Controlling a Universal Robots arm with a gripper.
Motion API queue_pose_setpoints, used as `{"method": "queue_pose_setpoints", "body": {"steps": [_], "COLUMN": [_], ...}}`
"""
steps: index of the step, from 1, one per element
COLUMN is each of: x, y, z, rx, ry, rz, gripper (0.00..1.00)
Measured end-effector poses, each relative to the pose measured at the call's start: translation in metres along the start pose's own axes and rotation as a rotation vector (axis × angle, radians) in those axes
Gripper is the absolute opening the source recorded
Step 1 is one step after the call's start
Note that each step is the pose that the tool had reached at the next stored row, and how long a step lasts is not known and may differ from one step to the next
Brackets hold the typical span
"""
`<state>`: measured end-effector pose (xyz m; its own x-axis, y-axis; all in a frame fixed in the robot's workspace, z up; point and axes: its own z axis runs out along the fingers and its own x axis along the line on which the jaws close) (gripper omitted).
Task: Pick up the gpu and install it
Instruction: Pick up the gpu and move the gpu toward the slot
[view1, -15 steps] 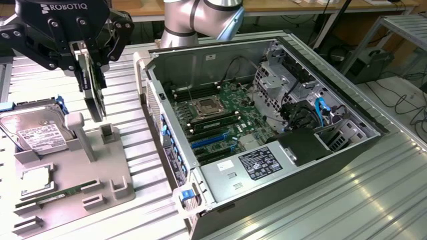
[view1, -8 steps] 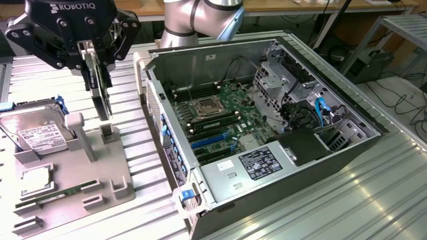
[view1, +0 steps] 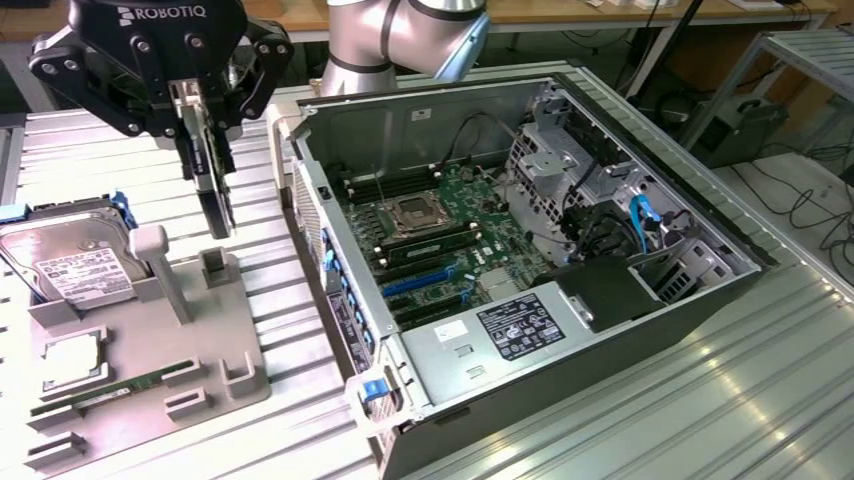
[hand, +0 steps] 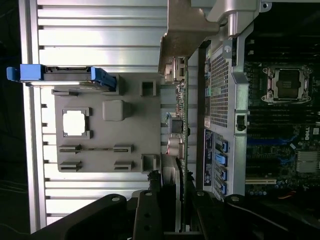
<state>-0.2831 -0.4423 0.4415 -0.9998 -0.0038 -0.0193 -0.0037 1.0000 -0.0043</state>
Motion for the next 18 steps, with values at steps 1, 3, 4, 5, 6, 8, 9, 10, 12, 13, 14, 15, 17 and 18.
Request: {"method": "queue_pose_setpoints", "body": {"steps": [1, 3, 4, 5, 6, 8, 9, 10, 12, 13, 14, 15, 17, 18], "x": [-0.001, -0.002, -0.003, -0.004, -0.005, -0.006, -0.007, -0.008, -0.009, -0.010, -0.011, -0.011, -0.013, -0.014], "y": [0.0000, 0.0000, 0.0000, 0.0000, 0.0000, 0.0000, 0.0000, 0.0000, 0.0000, 0.0000, 0.0000, 0.0000, 0.0000, 0.0000], "z": [0.0000, 0.0000, 0.0001, 0.0001, 0.0001, 0.0002, 0.0002, 0.0002, 0.0002, 0.0002, 0.0003, 0.0003, 0.0004, 0.0004], "rx": [0.0000, 0.0000, 0.0000, 0.0000, 0.0000, -0.0001, 0.0000, -0.0001, 0.0000, 0.0000, -0.0001, 0.0000, 0.0000, 0.0000], "ry": [0.0001, 0.0000, 0.0000, 0.0001, 0.0000, 0.0000, 0.0000, -0.0001, -0.0001, 0.0000, 0.0000, 0.0000, 0.0000, 0.0000], "rz": [0.000, 0.000, 0.000, 0.000, 0.000, 0.000, 0.000, 0.000, 0.000, 0.000, 0.000, 0.000, 0.000, 0.000], "gripper": [0.27, 0.27, 0.27, 0.27, 0.27, 0.27, 0.27, 0.27, 0.27, 0.27, 0.27, 0.27, 0.27, 0.27]}}
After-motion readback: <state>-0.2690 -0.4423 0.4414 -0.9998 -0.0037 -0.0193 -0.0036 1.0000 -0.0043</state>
